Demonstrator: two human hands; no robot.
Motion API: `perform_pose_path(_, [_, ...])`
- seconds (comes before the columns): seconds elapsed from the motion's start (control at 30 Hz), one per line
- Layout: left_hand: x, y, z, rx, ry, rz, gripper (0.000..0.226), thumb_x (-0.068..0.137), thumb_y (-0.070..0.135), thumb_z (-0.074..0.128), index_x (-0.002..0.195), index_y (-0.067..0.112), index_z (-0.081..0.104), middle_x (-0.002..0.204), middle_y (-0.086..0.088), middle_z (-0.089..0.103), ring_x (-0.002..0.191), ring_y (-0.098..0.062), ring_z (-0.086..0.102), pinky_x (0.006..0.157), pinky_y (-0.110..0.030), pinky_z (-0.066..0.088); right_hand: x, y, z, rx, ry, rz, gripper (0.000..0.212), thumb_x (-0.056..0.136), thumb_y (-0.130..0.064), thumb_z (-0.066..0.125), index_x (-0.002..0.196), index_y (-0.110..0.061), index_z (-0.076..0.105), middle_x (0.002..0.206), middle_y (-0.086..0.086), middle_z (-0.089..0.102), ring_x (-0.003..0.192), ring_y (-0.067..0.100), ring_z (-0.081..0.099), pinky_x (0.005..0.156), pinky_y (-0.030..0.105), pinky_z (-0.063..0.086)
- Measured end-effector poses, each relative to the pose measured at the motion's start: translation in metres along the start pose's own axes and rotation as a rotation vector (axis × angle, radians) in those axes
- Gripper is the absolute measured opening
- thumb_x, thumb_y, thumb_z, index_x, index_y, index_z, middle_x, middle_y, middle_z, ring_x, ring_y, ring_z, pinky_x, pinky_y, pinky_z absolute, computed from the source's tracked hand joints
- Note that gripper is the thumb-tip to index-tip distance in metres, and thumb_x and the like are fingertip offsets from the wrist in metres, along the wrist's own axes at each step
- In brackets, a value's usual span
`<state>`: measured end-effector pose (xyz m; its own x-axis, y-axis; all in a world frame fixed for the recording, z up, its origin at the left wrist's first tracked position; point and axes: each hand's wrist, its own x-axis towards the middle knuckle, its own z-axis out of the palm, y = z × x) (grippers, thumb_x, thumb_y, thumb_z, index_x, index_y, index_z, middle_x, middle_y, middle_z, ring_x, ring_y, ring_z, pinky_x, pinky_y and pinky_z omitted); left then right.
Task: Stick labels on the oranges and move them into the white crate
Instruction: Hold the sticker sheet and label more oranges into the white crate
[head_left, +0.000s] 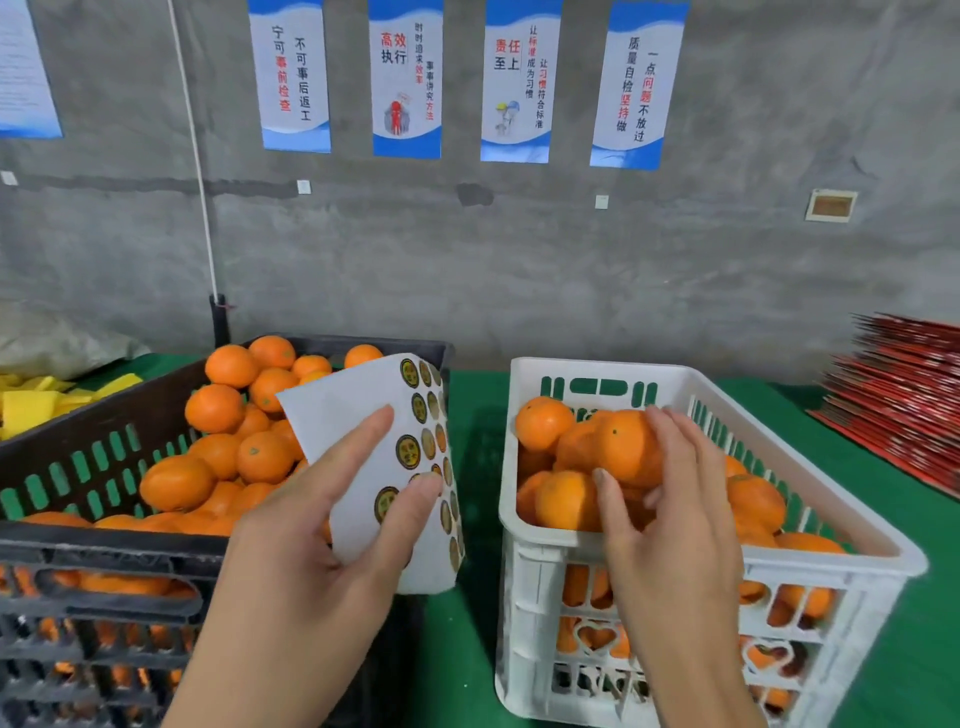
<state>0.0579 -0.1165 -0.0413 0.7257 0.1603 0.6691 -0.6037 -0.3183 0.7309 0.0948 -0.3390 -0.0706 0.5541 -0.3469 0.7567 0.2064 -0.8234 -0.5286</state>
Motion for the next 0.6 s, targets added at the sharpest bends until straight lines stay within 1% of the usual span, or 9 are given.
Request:
perform_pose_path(0.13, [0.003,-0.004,-0.003,0.070,0.038,-0.045,0.055,0.074,0.051,0.071,0.128,0.042,0.069,0.098,0.043,0.065,0.087,0.031,0.057,0.063,0.006,0.043,0.003,0.009,-0.001,0.038,0.048,0.035,0.037,0.096,-0.014,0.063,0.133,-0.017,0.060,0.149,-0.003,0.046,0.125,0.023,0.055,0.099,0.037,0.049])
perform_pose_path(0.2, [0.006,-0.007,-0.004,0.112,0.069,-0.057,0.049,0.077,0.048,0.070,0.126,0.040,0.071,0.096,0.039,0.060,0.083,0.034,0.055,0.060,0.007,0.040,0.003,0.009,-0.002,0.075,0.044,0.026,0.031,0.096,-0.009,0.061,0.126,-0.015,0.065,0.147,0.000,0.049,0.129,0.023,0.053,0.102,0.039,0.049])
perform_pose_path(0.27, [0.007,-0.010,-0.008,0.140,0.115,-0.065,0.045,0.080,0.048,0.069,0.123,0.038,0.074,0.091,0.035,0.063,0.080,0.030,0.058,0.058,0.007,0.040,0.002,0.008,-0.003,0.103,0.039,0.027,0.029,0.097,-0.007,0.058,0.124,-0.013,0.067,0.147,0.002,0.050,0.132,0.023,0.051,0.103,0.042,0.050])
perform_pose_path(0.33, [0.008,-0.011,-0.015,0.164,0.155,-0.084,0.043,0.081,0.053,0.065,0.120,0.039,0.074,0.072,0.029,0.069,0.074,0.017,0.065,0.055,0.004,0.041,0.002,0.008,-0.004,0.107,0.032,0.041,0.029,0.098,-0.008,0.055,0.124,-0.012,0.067,0.148,0.002,0.049,0.135,0.023,0.048,0.105,0.044,0.049])
perform_pose_path(0.37, [0.009,-0.010,-0.017,0.198,0.166,-0.086,0.042,0.081,0.056,0.063,0.119,0.041,0.074,0.068,0.030,0.070,0.070,0.005,0.068,0.052,0.001,0.042,0.002,0.008,-0.005,0.095,0.023,0.045,0.030,0.098,-0.008,0.055,0.125,-0.012,0.067,0.150,0.002,0.049,0.137,0.023,0.048,0.106,0.047,0.048])
perform_pose_path(0.43, [0.010,-0.008,-0.022,0.249,0.188,-0.092,0.042,0.082,0.061,0.059,0.117,0.044,0.073,0.076,0.040,0.065,0.061,-0.018,0.068,0.052,-0.009,0.047,0.003,0.007,-0.006,0.039,-0.023,0.028,0.031,0.100,-0.012,0.054,0.128,-0.013,0.067,0.154,0.002,0.047,0.141,0.024,0.044,0.111,0.051,0.045])
perform_pose_path(0.5, [0.012,-0.009,-0.026,0.254,0.207,-0.098,0.039,0.082,0.063,0.059,0.115,0.047,0.073,0.079,0.038,0.066,0.057,-0.027,0.065,0.057,-0.022,0.049,0.004,0.005,-0.005,-0.062,-0.105,-0.009,0.035,0.103,-0.021,0.048,0.133,-0.014,0.065,0.160,0.003,0.040,0.150,0.025,0.033,0.122,0.050,0.030])
perform_pose_path(0.57, [0.013,-0.010,-0.029,0.253,0.218,-0.096,0.035,0.082,0.062,0.060,0.112,0.049,0.072,0.076,0.023,0.071,0.060,-0.037,0.066,0.058,-0.030,0.048,0.005,0.006,-0.003,-0.181,-0.158,-0.045,0.041,0.105,-0.026,0.043,0.137,-0.011,0.063,0.166,0.006,0.031,0.155,0.023,0.024,0.129,0.045,0.013])
perform_pose_path(0.6, [0.013,-0.011,-0.031,0.246,0.213,-0.098,0.035,0.082,0.062,0.061,0.112,0.049,0.073,0.073,0.017,0.072,0.063,-0.041,0.067,0.058,-0.033,0.048,0.005,0.007,-0.002,-0.221,-0.164,-0.053,0.042,0.105,-0.027,0.043,0.137,-0.010,0.063,0.166,0.008,0.029,0.155,0.023,0.022,0.129,0.044,0.009])
